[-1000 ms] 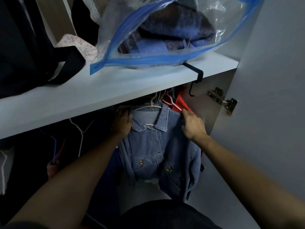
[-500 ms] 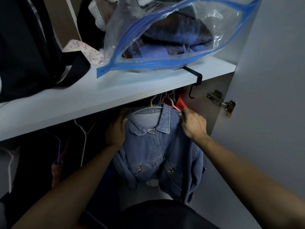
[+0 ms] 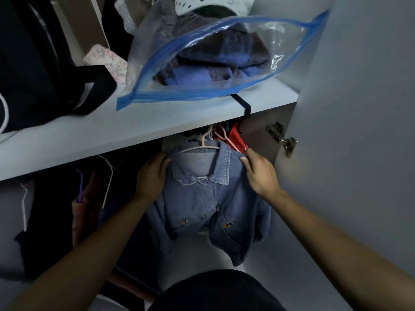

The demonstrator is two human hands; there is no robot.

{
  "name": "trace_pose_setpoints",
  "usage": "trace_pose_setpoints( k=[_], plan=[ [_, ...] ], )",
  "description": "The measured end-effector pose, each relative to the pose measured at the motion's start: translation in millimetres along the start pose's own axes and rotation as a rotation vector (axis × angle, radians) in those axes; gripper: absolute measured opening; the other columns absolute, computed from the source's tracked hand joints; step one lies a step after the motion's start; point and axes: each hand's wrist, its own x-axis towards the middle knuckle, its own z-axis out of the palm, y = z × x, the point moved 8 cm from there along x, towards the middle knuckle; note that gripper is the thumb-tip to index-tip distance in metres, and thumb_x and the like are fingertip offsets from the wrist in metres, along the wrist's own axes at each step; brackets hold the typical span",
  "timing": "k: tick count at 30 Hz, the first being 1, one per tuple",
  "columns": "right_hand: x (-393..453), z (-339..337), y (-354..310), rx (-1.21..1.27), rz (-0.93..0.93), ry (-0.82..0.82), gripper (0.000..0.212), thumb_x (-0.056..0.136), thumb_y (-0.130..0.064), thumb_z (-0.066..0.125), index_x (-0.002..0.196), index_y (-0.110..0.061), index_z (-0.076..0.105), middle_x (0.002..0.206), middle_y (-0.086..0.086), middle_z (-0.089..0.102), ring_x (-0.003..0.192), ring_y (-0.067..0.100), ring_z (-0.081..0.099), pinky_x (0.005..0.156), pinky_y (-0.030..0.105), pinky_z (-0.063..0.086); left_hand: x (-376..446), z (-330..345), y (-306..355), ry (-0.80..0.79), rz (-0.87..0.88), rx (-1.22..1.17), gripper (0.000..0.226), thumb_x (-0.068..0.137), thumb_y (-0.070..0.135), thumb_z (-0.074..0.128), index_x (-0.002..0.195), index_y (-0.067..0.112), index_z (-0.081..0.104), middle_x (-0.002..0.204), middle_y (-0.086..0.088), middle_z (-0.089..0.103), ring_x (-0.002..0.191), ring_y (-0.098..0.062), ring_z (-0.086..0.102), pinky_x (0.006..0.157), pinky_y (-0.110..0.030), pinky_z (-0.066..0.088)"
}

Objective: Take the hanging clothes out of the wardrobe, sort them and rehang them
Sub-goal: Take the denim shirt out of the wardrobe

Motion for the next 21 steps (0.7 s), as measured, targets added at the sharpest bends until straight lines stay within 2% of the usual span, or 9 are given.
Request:
trace_pose_setpoints(
  k=[3, 6, 9, 11, 14, 17, 19, 21],
  plan=[
    [-18.9, -13.4, 1.4, 0.018, -0.019, -0.007, 0.024, 0.11, -0.041, 0.043, 0.091, -0.028, 0.038, 0.094, 0.006, 0.063, 0.086, 0.036, 0.061, 0.066, 0.038, 0.039, -24.3, 0.0, 17.6, -0.033, -0.045, -0.017, 0.03, 0.111, 0.033, 0.043, 0.102, 0.01, 0.06, 0.097, -0.011, 0.066, 0.087, -0.027, 0.063, 0.072, -0.036, 0.049],
    [-44.2, -20.9, 4.6, 0.026, -0.04, -0.025, 0.023, 0.111, -0.041, 0.042, 0.095, -0.024, 0.044, 0.097, 0.005, 0.063, 0.087, 0.033, 0.061, 0.068, 0.041, 0.045, -53.9, -3.0, 37.0, -0.053, -0.074, 0.004, 0.025, 0.11, 0.032, 0.044, 0.098, 0.014, 0.056, 0.092, -0.007, 0.063, 0.082, -0.022, 0.06, 0.07, -0.037, 0.049],
    [-77.3, -23.6, 5.2, 0.052, -0.056, -0.036, 0.033, 0.11, -0.045, 0.04, 0.092, -0.017, 0.045, 0.091, 0.001, 0.058, 0.081, 0.028, 0.057, 0.065, 0.042, 0.045, -87.2, -9.8, 55.2, -0.062, -0.085, 0.012, 0.024, 0.109, 0.03, 0.044, 0.094, 0.015, 0.055, 0.088, -0.001, 0.061, 0.079, -0.015, 0.058, 0.069, -0.031, 0.041],
    [-101.3, -23.9, 4.0, 0.085, -0.059, -0.043, 0.031, 0.11, -0.044, 0.04, 0.091, -0.019, 0.044, 0.089, -0.003, 0.055, 0.079, 0.024, 0.054, 0.066, 0.042, 0.045, -108.5, -12.7, 66.2, -0.088, -0.087, 0.015, 0.024, 0.11, 0.027, 0.045, 0.092, 0.014, 0.055, 0.085, 0.002, 0.06, 0.078, -0.013, 0.056, 0.068, -0.027, 0.037],
    [-137.5, -24.0, 6.9, 0.11, -0.026, -0.07, 0.028, 0.11, -0.042, 0.042, 0.09, -0.023, 0.042, 0.089, -0.005, 0.053, 0.08, 0.022, 0.052, 0.069, 0.043, 0.047, -135.5, -11.9, 77.4, -0.136, -0.068, 0.01, 0.022, 0.11, 0.024, 0.047, 0.092, 0.015, 0.056, 0.084, 0.003, 0.06, 0.077, -0.014, 0.056, 0.067, -0.029, 0.041],
    [-175.4, -30.8, 12.2, 0.093, 0.012, -0.074, 0.025, 0.11, -0.038, 0.045, 0.089, -0.027, 0.038, 0.088, -0.006, 0.05, 0.081, 0.02, 0.051, 0.071, 0.045, 0.048, -149.9, -11.1, 90.9, -0.167, -0.021, -0.019, 0.023, 0.11, 0.03, 0.043, 0.088, 0.025, 0.051, 0.08, 0.008, 0.057, 0.072, -0.01, 0.053, 0.063, -0.019, 0.037],
    [-205.0, -38.8, 17.1, 0.065, 0.058, -0.06, 0.025, 0.11, -0.037, 0.046, 0.09, -0.023, 0.043, 0.089, -0.005, 0.051, 0.081, 0.021, 0.051, 0.073, 0.045, 0.049, -157.6, -9.0, 97.2, -0.18, -0.009, -0.047, 0.025, 0.11, 0.028, 0.044, 0.087, 0.024, 0.052, 0.079, 0.009, 0.056, 0.072, -0.008, 0.053, 0.064, -0.013, 0.037],
    [-239.1, -50.4, 21.2, 0.028, 0.144, -0.036, 0.025, 0.109, -0.039, 0.046, 0.093, -0.02, 0.046, 0.09, -0.005, 0.051, 0.081, 0.02, 0.051, 0.072, 0.044, 0.048, -167.3, -2.7, 103.4, -0.22, -0.004, -0.083, 0.026, 0.111, 0.023, 0.046, 0.087, 0.02, 0.055, 0.081, 0.008, 0.058, 0.075, -0.009, 0.054, 0.066, -0.016, 0.039]
  ],
)
